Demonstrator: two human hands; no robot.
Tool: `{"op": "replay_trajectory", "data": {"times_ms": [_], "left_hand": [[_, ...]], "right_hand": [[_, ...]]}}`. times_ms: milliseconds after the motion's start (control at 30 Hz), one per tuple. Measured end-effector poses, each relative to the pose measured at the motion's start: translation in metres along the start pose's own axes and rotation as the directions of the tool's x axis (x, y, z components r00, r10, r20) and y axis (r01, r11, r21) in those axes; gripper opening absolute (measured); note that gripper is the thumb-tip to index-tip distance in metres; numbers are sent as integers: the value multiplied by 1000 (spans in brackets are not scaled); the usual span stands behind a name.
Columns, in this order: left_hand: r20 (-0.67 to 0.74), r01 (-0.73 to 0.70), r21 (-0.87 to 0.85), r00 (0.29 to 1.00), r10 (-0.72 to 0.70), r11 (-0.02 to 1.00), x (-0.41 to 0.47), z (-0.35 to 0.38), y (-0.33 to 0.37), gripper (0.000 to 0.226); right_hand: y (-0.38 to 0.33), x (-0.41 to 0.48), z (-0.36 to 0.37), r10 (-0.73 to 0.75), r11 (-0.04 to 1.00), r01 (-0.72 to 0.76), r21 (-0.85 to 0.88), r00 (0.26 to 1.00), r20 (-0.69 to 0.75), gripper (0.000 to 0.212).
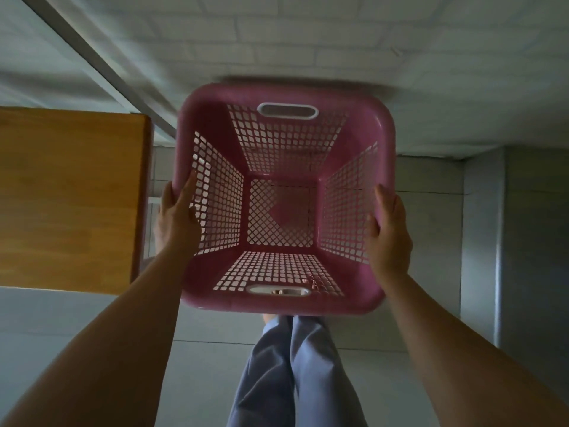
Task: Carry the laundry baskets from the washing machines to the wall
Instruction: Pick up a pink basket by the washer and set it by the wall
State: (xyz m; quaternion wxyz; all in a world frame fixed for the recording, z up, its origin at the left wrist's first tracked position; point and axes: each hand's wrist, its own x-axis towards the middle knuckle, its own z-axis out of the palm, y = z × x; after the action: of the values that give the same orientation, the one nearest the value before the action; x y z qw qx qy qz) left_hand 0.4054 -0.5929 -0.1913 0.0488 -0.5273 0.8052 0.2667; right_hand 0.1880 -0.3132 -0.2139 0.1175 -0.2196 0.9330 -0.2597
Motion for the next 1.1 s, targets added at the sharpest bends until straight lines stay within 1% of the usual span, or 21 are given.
{"op": "replay_trajectory", "data": {"times_ms": [200, 300, 433, 567, 667, 733, 867, 1000, 1100], "left_hand": [[19, -14, 24, 1000, 13, 1000, 19, 17, -10, 74], [29, -29, 66, 999, 27, 997, 24, 20, -15, 78], [68, -36, 123, 997, 28, 992, 27, 19, -17, 86], [162, 13, 269, 985, -59, 963, 28, 19, -11, 85], [183, 25, 315, 979, -86, 949, 24, 15, -5, 79], [185, 8, 332, 980, -74, 943, 18, 12, 2, 75], [215, -47, 345, 976, -30, 937, 0, 2, 16, 70], [209, -119, 328, 977, 51, 937, -30, -15, 30, 68], [216, -161, 305, 972, 96, 939, -59, -34, 49, 67]], "right_hand": [[7, 14, 20, -23, 1000, 23, -12, 1000, -4, 56], [7, 13, 26, -2, 1000, 2, -28, 1000, -9, 56], [5, 16, 32, -7, 993, 9, -122, 1000, 18, 56], [8, 18, 30, -31, 962, 46, -268, 998, 61, 61], [5, 17, 25, -31, 936, 63, -345, 995, 98, 66], [-2, 13, 22, -18, 931, 51, -362, 995, 95, 66], [-21, -7, 7, 19, 941, 20, -338, 994, 111, 60], [-39, -33, -24, 24, 949, 29, -313, 986, 165, 61], [-52, -54, -55, 19, 949, 36, -314, 985, 173, 62]]}}
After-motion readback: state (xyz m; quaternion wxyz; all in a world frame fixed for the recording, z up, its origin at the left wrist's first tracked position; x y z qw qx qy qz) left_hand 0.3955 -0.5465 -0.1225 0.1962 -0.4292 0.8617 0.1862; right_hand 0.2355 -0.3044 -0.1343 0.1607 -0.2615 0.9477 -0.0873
